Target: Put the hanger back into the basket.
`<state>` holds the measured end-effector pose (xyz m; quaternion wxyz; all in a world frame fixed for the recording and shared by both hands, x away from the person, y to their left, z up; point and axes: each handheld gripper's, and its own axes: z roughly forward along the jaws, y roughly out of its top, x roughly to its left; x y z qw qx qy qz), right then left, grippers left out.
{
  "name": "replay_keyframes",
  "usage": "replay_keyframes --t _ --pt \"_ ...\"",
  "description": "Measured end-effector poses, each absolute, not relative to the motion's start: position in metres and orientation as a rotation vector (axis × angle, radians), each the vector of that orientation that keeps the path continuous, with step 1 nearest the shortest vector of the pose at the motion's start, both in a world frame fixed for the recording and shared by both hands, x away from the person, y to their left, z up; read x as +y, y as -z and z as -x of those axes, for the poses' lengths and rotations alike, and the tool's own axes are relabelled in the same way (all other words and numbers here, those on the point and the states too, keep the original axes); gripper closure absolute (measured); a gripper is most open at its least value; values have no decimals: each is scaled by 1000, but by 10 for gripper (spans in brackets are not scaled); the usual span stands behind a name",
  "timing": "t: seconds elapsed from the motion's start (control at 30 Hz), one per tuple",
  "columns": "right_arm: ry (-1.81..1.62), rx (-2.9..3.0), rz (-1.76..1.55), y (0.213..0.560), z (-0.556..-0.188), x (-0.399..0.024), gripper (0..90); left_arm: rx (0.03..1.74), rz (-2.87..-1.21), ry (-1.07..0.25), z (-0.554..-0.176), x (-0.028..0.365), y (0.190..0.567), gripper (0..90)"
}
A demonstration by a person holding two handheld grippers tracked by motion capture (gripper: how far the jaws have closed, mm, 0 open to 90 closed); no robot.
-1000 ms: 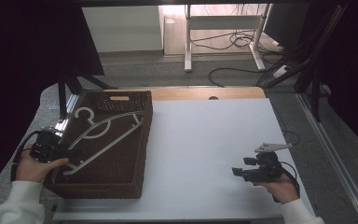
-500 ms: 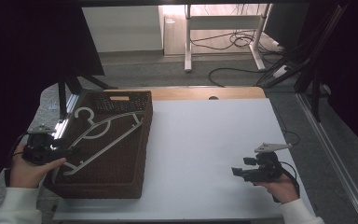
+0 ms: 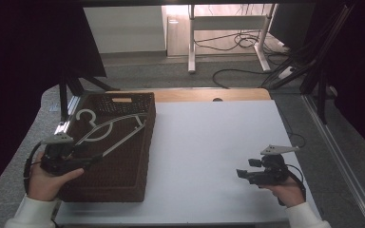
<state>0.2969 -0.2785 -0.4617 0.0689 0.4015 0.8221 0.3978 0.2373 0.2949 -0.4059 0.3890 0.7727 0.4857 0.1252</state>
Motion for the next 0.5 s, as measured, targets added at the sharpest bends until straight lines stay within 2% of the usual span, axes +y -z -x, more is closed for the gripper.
replay_keyframes --t 0.23,0.5 --pt "-1218 2456 -1170 461 -296 -278 280 1141 -1951 -239 -227 254 417 253" --pt "-1244 2428 -1144 459 -294 -278 279 1081 -1990 -211 -225 223 427 243"
